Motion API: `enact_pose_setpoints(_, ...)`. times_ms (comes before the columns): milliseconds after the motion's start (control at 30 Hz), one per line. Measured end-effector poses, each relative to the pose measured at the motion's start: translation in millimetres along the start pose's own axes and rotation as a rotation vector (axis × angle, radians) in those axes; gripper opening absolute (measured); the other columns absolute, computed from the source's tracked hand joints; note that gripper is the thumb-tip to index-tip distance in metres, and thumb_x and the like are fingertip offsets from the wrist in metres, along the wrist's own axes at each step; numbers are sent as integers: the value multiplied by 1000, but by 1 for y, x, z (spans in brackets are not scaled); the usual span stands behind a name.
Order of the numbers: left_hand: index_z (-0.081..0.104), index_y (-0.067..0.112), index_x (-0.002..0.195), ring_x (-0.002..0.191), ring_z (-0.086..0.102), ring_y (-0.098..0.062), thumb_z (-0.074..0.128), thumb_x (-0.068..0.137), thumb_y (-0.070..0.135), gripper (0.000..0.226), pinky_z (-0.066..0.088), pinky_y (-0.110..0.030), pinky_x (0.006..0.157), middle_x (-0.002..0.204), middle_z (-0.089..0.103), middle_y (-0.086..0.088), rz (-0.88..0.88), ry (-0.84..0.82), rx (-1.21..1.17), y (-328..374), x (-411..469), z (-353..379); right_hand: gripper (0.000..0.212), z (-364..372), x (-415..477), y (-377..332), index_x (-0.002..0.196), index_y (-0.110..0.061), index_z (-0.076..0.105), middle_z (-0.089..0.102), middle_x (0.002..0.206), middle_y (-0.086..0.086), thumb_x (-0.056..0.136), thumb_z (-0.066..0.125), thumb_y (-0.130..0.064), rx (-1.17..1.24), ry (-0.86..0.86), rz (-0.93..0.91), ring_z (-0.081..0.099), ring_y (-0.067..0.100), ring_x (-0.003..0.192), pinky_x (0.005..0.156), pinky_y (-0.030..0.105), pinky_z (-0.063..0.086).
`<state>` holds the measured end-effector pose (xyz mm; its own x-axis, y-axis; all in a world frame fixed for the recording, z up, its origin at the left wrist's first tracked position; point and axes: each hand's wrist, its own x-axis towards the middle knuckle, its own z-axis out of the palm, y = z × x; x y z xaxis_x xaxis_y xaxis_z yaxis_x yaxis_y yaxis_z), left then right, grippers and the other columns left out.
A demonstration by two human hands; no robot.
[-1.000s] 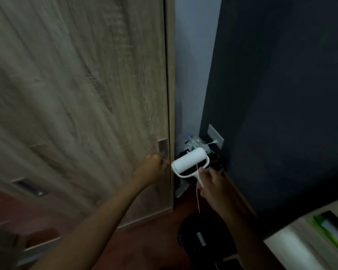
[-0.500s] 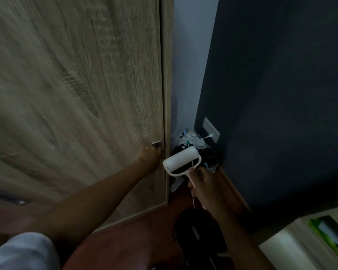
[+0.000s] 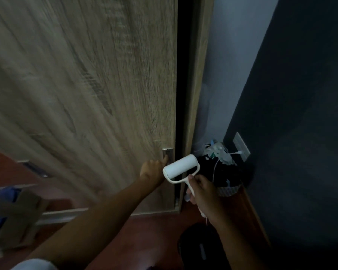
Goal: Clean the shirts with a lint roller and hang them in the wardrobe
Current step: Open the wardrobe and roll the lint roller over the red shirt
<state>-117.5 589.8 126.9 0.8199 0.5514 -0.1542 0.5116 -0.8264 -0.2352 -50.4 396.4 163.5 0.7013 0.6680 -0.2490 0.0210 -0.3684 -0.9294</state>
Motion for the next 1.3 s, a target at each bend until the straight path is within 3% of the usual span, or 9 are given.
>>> enact_pose_setpoints(67, 13, 21, 159, 99, 70, -28, 45, 99, 27, 68, 41, -33, 67, 113, 72, -4, -45, 0, -16, -9, -1, 4, 37, 8, 6, 0, 80, -5, 58, 61, 62, 4, 101, 52, -35, 41, -22, -3, 54, 14, 47, 54, 32, 43)
enact_pose_setpoints(167, 31, 22, 154, 100, 70, -29, 42, 100, 29, 56, 48, -34, 72, 114, 72, -5, -122, 17, -56, -28, -7, 9, 36, 16, 12, -8, 84, 1, 57, 59, 64, 9, 101, 53, -31, 82, -62, -3, 50, 14, 46, 51, 30, 42)
enact_pose_setpoints(267, 59, 17, 129, 104, 69, -32, 43, 101, 42, 42, 54, -37, 81, 115, 71, -10, -289, 49, -170, -50, -13, 11, 36, 25, 17, -16, 85, 1, 58, 60, 65, 9, 101, 52, -30, 42, -102, -39, 49, 10, 43, 46, 24, 40)
enact_pose_setpoints(400, 72, 13, 99, 91, 71, -33, 34, 92, 74, 72, 50, -35, 68, 100, 74, -13, -541, 140, -343, -89, -16, 24, 36, 43, 25, -25, 80, -3, 57, 62, 63, 6, 100, 53, -33, -4, -136, -66, 50, 12, 44, 53, 27, 39)
enact_pose_setpoints(667, 70, 15, 84, 79, 70, -31, 24, 76, 85, 84, 55, -35, 65, 83, 72, -8, -841, 199, -607, -191, -41, 68, 34, 106, 39, -51, 74, -12, 56, 63, 59, 2, 99, 55, -35, -41, -183, -127, 54, 14, 46, 53, 31, 43)
enact_pose_setpoints(900, 66, 11, 86, 86, 68, -41, 54, 95, 50, 42, 53, -40, 69, 87, 72, -18, -937, 315, -732, -269, -81, 82, 33, 182, 42, -80, 76, -11, 57, 66, 60, 2, 98, 55, -36, -108, -218, -156, 55, 10, 45, 51, 29, 45)
enact_pose_setpoints(1100, 63, 15, 77, 72, 68, -32, 53, 97, 49, 40, 59, -42, 66, 73, 67, -9, -944, 285, -730, -332, -107, 101, 31, 237, 36, -101, 79, -11, 60, 64, 60, 1, 98, 55, -35, -92, -279, -144, 53, 6, 45, 46, 23, 43)
enact_pose_setpoints(1300, 63, 18, 81, 79, 68, -36, 46, 95, 57, 45, 58, -40, 69, 81, 69, -11, -1013, 270, -732, -377, -124, 114, 28, 278, 38, -115, 76, -20, 62, 64, 61, 2, 98, 56, -37, -90, -293, -175, 54, 9, 46, 50, 28, 43)
